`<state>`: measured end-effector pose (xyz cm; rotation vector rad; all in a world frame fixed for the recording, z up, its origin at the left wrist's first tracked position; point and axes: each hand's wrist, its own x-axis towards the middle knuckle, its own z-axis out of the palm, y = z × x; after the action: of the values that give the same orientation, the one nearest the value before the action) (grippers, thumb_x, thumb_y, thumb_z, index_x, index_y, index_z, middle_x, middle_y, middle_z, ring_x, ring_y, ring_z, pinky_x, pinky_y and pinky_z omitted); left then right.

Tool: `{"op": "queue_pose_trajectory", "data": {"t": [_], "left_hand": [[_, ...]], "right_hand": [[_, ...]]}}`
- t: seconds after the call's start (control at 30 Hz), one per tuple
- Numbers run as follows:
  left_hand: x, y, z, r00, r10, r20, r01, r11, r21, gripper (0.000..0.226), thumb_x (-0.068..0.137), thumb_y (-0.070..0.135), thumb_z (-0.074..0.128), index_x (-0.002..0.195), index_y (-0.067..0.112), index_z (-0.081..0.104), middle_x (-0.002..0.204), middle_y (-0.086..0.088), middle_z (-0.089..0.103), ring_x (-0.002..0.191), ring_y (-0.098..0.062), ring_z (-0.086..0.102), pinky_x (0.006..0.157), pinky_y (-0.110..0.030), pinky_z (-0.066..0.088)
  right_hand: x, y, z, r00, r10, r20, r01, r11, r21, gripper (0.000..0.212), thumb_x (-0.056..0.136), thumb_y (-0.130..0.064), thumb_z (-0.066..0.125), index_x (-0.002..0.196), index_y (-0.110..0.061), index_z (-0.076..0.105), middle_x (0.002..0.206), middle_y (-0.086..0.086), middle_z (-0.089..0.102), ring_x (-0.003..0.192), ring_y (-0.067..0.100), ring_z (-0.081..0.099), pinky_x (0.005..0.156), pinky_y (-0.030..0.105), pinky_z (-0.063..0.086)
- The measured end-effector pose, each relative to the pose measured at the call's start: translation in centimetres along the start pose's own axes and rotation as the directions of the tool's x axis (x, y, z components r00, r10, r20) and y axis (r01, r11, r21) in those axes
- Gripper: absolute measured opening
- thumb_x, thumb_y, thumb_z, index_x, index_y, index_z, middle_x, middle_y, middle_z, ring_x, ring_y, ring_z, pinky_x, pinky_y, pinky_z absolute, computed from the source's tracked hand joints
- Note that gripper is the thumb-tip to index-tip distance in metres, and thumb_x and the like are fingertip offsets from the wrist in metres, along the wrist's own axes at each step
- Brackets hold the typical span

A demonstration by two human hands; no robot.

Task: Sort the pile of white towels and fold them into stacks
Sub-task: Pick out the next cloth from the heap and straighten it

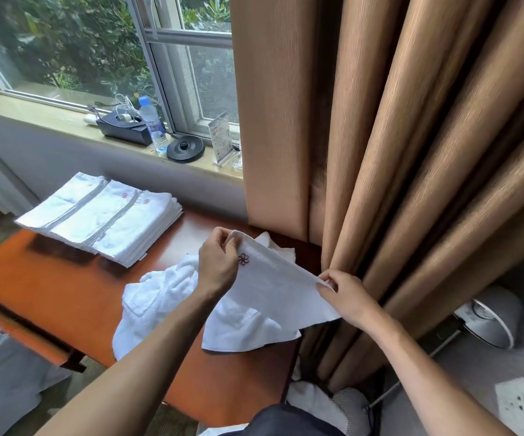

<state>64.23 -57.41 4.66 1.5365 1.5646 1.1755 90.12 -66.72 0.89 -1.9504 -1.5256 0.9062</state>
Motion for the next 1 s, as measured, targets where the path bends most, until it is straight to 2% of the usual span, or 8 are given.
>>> {"op": "queue_pose_trajectory", "data": {"t": [0.17, 0.23, 0.37, 0.47, 0.6, 0.73, 0.9, 1.0], "left_hand": [[-2.1, -0.9, 0.7, 0.994, 0.082, 0.075, -0.081, 0.997, -0.004, 0.023, 0.098, 0.023, 0.066, 0.078, 0.029, 0.057, 0.075, 0.019, 0.065, 0.065, 0.0, 0.058, 0.061, -0.01, 0.042], [-2.5, -0.8, 1.4, 0.989, 0.105, 0.102, -0.105, 0.994, -0.006, 0.021, 0.097, 0.027, 0.068, 0.078, 0.028, 0.058, 0.079, 0.019, 0.066, 0.068, -0.002, 0.061, 0.06, -0.011, 0.043], [-3.2, 0.0, 2.7, 0.981, 0.097, 0.166, -0.092, 0.995, -0.037, 0.023, 0.095, 0.033, 0.071, 0.079, 0.027, 0.056, 0.081, 0.017, 0.066, 0.07, -0.005, 0.062, 0.06, -0.016, 0.046], [-4.3, 0.1, 3.3, 0.962, 0.098, 0.254, -0.092, 0.995, -0.034, 0.023, 0.093, 0.037, 0.072, 0.078, 0.029, 0.056, 0.081, 0.016, 0.066, 0.073, -0.005, 0.064, 0.062, -0.019, 0.049], [-5.1, 0.4, 3.7, 0.907, 0.078, 0.414, -0.027, 0.992, -0.126, 0.021, 0.093, 0.034, 0.074, 0.08, 0.023, 0.061, 0.075, 0.012, 0.065, 0.068, -0.01, 0.063, 0.061, -0.027, 0.05], [-5.3, 0.7, 3.5, 0.889, 0.037, 0.456, 0.047, 0.984, -0.172, 0.018, 0.096, 0.032, 0.074, 0.086, 0.017, 0.07, 0.08, 0.009, 0.071, 0.071, -0.007, 0.064, 0.068, -0.029, 0.054], [-5.3, 0.9, 3.2, 0.902, 0.013, 0.431, 0.052, 0.989, -0.137, 0.012, 0.096, 0.027, 0.073, 0.092, 0.017, 0.076, 0.089, 0.008, 0.076, 0.076, -0.002, 0.065, 0.069, -0.016, 0.047], [-5.4, 0.9, 2.8, 0.909, 0.007, 0.417, 0.048, 0.992, -0.121, 0.011, 0.096, 0.027, 0.073, 0.095, 0.017, 0.078, 0.092, 0.007, 0.076, 0.078, -0.003, 0.066, 0.07, -0.015, 0.046]], "right_hand": [[-0.3, -1.1, 1.2, 0.998, 0.068, -0.006, -0.064, 0.959, 0.275, 0.013, 0.099, -0.03, 0.064, 0.106, -0.02, 0.058, 0.061, -0.008, 0.066, 0.042, 0.014, 0.056, 0.039, 0.027, 0.043], [0.2, -2.3, 1.6, 0.996, 0.084, -0.001, -0.078, 0.93, 0.359, 0.019, 0.1, -0.028, 0.062, 0.115, -0.021, 0.054, 0.057, -0.006, 0.061, 0.04, 0.016, 0.05, 0.038, 0.027, 0.041], [0.6, -4.7, 2.1, 0.999, 0.055, -0.003, -0.048, 0.902, 0.429, 0.044, 0.102, -0.024, 0.053, 0.132, -0.055, 0.042, 0.054, -0.003, 0.059, 0.038, 0.021, 0.053, 0.036, 0.024, 0.039], [0.5, -5.5, 2.5, 0.999, 0.048, 0.01, -0.047, 0.853, 0.52, 0.041, 0.105, -0.017, 0.042, 0.124, -0.049, 0.059, 0.061, 0.012, 0.063, 0.039, 0.023, 0.055, 0.033, 0.022, 0.036], [0.8, -6.1, 2.6, 0.988, 0.105, 0.11, -0.15, 0.79, 0.594, 0.031, 0.106, -0.01, 0.032, 0.108, -0.015, 0.063, 0.058, 0.012, 0.065, 0.038, 0.021, 0.055, 0.035, 0.023, 0.037], [0.9, -6.0, 2.6, 0.987, 0.106, 0.124, -0.161, 0.743, 0.649, 0.023, 0.105, -0.008, 0.033, 0.104, -0.013, 0.055, 0.064, 0.015, 0.069, 0.044, 0.023, 0.059, 0.04, 0.025, 0.044], [0.9, -5.5, 3.0, 0.988, 0.082, 0.134, -0.152, 0.721, 0.676, 0.005, 0.103, -0.011, 0.052, 0.107, -0.012, 0.055, 0.082, 0.019, 0.075, 0.061, 0.022, 0.066, 0.054, 0.027, 0.052], [0.6, -5.4, 3.2, 0.988, 0.061, 0.142, -0.141, 0.731, 0.668, 0.019, 0.098, -0.014, 0.067, 0.112, -0.01, 0.056, 0.088, 0.017, 0.075, 0.069, 0.019, 0.069, 0.062, 0.026, 0.054]]}}
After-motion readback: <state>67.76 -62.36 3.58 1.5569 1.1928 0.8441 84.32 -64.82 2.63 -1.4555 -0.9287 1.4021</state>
